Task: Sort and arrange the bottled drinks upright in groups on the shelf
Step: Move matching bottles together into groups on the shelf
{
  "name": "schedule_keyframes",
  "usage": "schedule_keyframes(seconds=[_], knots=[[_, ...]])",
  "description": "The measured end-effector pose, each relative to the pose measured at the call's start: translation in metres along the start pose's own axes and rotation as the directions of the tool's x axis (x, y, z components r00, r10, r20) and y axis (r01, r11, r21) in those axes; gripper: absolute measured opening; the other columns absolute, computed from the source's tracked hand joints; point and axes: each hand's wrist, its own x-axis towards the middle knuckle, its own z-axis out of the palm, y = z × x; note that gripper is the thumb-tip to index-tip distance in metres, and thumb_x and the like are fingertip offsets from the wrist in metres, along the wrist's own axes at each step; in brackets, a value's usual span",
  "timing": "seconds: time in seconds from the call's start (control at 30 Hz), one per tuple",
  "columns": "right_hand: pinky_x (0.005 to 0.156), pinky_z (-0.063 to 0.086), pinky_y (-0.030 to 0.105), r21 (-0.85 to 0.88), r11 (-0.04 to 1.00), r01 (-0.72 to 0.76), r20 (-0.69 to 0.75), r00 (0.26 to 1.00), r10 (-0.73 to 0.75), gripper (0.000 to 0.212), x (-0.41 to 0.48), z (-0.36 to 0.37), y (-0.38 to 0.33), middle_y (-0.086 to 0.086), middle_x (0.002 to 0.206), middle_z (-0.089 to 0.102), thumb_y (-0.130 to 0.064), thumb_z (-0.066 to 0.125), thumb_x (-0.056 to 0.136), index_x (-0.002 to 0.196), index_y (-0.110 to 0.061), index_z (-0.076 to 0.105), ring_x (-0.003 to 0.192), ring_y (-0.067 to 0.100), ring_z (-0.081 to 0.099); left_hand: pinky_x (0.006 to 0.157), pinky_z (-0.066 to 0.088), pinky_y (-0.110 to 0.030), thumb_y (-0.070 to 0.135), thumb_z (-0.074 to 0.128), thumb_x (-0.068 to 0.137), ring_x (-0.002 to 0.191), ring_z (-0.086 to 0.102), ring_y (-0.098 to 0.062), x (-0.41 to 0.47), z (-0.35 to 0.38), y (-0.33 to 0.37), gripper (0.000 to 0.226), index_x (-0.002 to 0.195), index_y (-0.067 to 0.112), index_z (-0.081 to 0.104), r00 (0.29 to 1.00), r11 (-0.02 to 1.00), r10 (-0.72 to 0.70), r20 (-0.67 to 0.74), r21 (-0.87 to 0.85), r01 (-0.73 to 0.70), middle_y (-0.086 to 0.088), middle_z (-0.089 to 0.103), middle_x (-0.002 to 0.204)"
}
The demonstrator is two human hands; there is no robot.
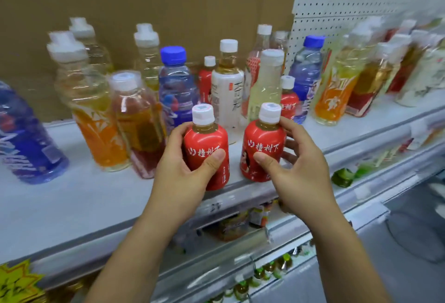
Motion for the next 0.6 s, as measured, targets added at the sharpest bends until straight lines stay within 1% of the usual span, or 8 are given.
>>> schedule_keyframes(seconds=[0.1,0.17,0.23,0.3,0.37,0.47,0.53,0.6], knots=[[0.096,0.051,0.018,0.019,0.999,0.03,0.039,0.999,-0.031,0.065,0.02,-0.014,0.018,-0.012,0.134,0.058,-0.019,0.082,0.083,0.138,-0.038,0.052,0.115,-0.001,0.059,0.088,0.051,-0.019,0.028,0.079,0.083,0.106,0.06,0.007,0.009,0.036,-0.009,0.063,0.135,0.041,0.045,0.995,0.997,0.031,-0.098,0.074,-0.024,0.015,0.059,0.128],[0.097,0.051,0.018,0.02,0.997,0.075,0.092,0.993,-0.077,0.064,0.033,-0.017,0.027,-0.01,0.135,0.058,-0.02,0.081,0.084,0.139,-0.036,0.053,0.116,0.001,0.059,0.087,0.048,-0.01,0.028,0.079,0.084,0.105,0.057,0.013,0.014,0.052,-0.014,0.064,0.135,0.042,0.044,0.988,0.991,0.053,-0.142,0.126,-0.035,0.016,0.058,0.127],[0.103,0.051,0.029,0.01,0.993,0.115,0.145,0.983,-0.115,0.064,0.044,-0.017,0.035,-0.01,0.136,0.056,-0.021,0.08,0.084,0.138,-0.038,0.051,0.119,0.004,0.058,0.079,0.044,-0.002,0.029,0.078,0.084,0.102,0.055,0.021,0.018,0.062,-0.014,0.061,0.128,0.051,0.04,0.984,0.986,0.06,-0.165,0.162,-0.033,0.023,0.057,0.122],[0.103,0.052,0.038,0.027,0.992,0.122,0.179,0.976,-0.125,0.063,0.052,-0.012,0.045,-0.01,0.134,0.055,-0.02,0.082,0.083,0.134,-0.039,0.049,0.121,0.008,0.058,0.076,0.043,0.001,0.032,0.076,0.085,0.098,0.053,0.025,0.022,0.067,-0.013,0.061,0.126,0.055,0.036,0.98,0.983,0.06,-0.189,0.184,-0.025,0.03,0.053,0.118],[0.102,0.053,0.042,0.049,0.989,0.141,0.178,0.973,-0.147,0.061,0.059,-0.007,0.054,-0.009,0.133,0.055,-0.019,0.082,0.082,0.13,-0.038,0.048,0.122,0.012,0.058,0.078,0.042,-0.001,0.035,0.074,0.086,0.099,0.052,0.023,0.024,0.07,-0.013,0.064,0.134,0.051,0.035,0.976,0.974,0.063,-0.206,0.225,-0.016,0.031,0.052,0.119],[0.103,0.052,0.041,0.048,0.978,0.203,0.165,0.964,-0.208,0.061,0.071,-0.004,0.062,-0.008,0.133,0.051,-0.018,0.083,0.082,0.131,-0.033,0.05,0.125,0.012,0.054,0.085,0.039,-0.003,0.035,0.072,0.089,0.105,0.054,0.015,0.026,0.074,-0.012,0.069,0.144,0.047,0.032,0.973,0.959,0.073,-0.221,0.284,-0.007,0.031,0.051,0.124],[0.107,0.048,0.037,0.002,0.976,0.219,0.194,0.957,-0.215,0.061,0.08,-0.005,0.06,-0.007,0.133,0.048,-0.02,0.083,0.081,0.133,-0.028,0.051,0.125,0.009,0.051,0.095,0.041,-0.015,0.037,0.071,0.089,0.114,0.054,0.003,0.028,0.076,-0.011,0.073,0.148,0.044,0.03,0.972,0.95,0.072,-0.223,0.312,0.001,0.024,0.05,0.132],[0.108,0.046,0.037,-0.034,0.973,0.229,0.236,0.948,-0.215,0.062,0.087,-0.009,0.056,-0.009,0.131,0.048,-0.024,0.084,0.081,0.133,-0.027,0.05,0.123,0.009,0.049,0.1,0.041,-0.024,0.039,0.072,0.088,0.121,0.052,-0.004,0.03,0.077,-0.008,0.076,0.151,0.039,0.029,0.975,0.939,0.064,-0.215,0.343,0.015,0.017,0.05,0.139]])
